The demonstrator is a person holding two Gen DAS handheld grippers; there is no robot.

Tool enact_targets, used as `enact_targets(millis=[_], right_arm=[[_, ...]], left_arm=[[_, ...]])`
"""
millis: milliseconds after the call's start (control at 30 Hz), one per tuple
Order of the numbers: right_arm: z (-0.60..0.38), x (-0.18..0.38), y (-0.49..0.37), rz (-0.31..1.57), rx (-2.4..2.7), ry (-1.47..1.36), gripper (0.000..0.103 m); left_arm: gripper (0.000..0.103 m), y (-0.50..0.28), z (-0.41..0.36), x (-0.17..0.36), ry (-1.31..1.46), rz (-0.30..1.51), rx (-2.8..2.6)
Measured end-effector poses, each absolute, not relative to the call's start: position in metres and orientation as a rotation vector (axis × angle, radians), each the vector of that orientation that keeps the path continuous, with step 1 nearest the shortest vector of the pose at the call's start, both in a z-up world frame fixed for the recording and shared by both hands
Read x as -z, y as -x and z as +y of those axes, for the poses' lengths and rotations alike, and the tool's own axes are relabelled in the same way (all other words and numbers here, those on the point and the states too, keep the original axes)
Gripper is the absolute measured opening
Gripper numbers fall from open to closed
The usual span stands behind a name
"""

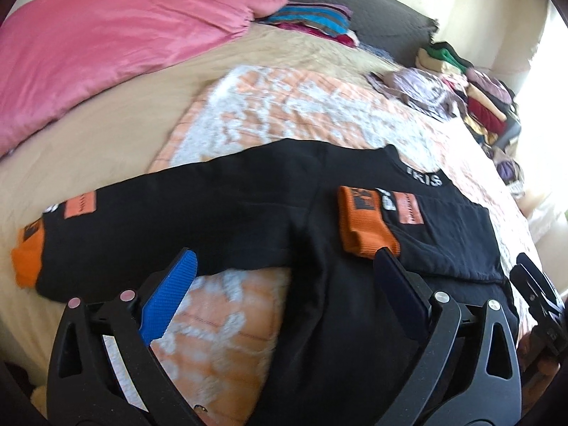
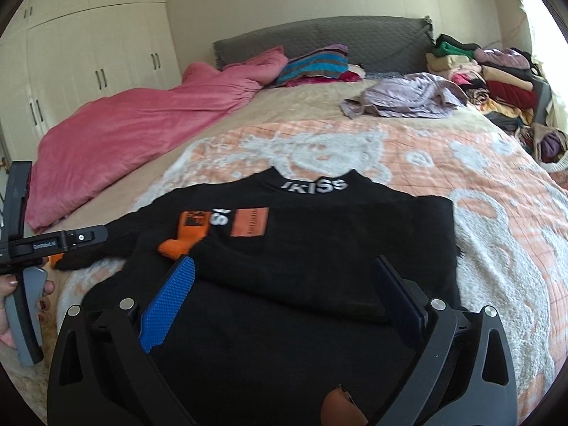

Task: Fold small clothes
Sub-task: 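Move the left tool to the other sleeve's orange cuff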

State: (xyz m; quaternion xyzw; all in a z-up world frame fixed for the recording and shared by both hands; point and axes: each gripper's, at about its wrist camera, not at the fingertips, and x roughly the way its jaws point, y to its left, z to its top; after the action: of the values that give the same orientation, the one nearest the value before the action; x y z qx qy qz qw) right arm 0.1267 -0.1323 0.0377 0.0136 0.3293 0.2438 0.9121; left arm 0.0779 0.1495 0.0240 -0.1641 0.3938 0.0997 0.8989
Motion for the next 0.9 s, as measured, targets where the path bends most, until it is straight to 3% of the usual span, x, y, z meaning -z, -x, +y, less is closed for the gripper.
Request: enact_targets(millis=[900], right_arm=[[0.022,-0.059,-0.089,0.675,-0.762,0.132,0.098]], left_arm=[[0.093,0.011,0.247,-0.005,0.56,0.795,-0.459]])
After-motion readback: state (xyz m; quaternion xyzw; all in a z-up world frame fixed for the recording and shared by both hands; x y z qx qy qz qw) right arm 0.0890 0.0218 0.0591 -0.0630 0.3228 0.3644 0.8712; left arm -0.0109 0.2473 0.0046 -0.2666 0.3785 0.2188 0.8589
